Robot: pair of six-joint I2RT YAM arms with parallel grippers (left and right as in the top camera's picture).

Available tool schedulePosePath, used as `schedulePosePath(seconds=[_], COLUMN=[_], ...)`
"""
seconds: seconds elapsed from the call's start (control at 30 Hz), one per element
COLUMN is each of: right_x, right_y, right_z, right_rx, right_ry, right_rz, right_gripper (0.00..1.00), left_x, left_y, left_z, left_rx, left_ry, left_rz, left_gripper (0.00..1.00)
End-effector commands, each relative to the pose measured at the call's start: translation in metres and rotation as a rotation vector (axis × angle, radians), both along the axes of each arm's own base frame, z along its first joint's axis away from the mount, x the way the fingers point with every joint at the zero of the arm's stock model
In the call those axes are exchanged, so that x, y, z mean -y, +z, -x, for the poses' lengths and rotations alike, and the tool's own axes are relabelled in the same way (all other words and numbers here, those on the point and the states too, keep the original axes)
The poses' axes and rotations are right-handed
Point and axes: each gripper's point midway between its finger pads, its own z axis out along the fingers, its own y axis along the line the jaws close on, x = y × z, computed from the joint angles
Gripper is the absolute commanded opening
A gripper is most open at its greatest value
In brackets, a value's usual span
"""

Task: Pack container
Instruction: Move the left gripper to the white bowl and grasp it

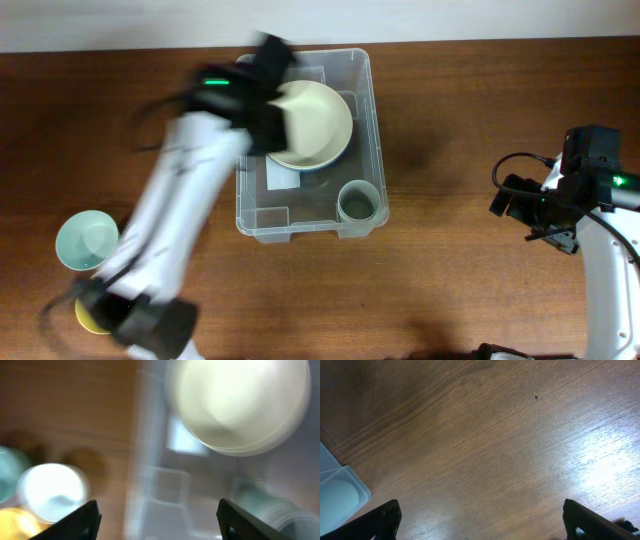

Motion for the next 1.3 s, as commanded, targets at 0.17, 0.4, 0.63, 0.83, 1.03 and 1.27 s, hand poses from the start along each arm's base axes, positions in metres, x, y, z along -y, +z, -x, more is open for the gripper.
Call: schedulePosePath(seconds=[0.17, 0.4, 0.63, 0.83, 1.03, 1.27], right_x=[-0.001, -0.001, -0.001, -0.001, -0.002, -0.001], right_y=[0.007, 0.007, 0.007, 0.007, 0.007, 0.007], right_z=[-0.005, -0.004, -0.003, -0.003, -0.002, -0.003], right_rx=[0.030, 0.028, 0.024, 0.024, 0.020, 0.021], right_ry=[0.012, 0.012, 0.012, 0.012, 0.012, 0.012], right_rz=[0.004, 0.003, 0.002, 0.002, 0.001, 0.001], right_gripper=[0.99, 0.99, 0.99, 0.99, 0.99, 0.99], left_x=[-0.132, -0.148, -0.148, -0.160, -0.167, -0.166], left_y=[0.041, -0.059, -0.158, -0.205, -0.239, -0.243], left_z=[0.061, 0.069, 0.069, 0.059, 0.060, 0.060], left_rx=[0.091, -0.074, -0.207, -0.282, -0.355, -0.368], left_ry=[0.356, 0.431, 0.455, 0.478, 0.508, 0.507], left_rz=[-0.032, 0.055, 0.101, 0.090, 0.100, 0.107], left_gripper=[0.80, 0.87, 0.87, 0.86, 0.84, 0.38])
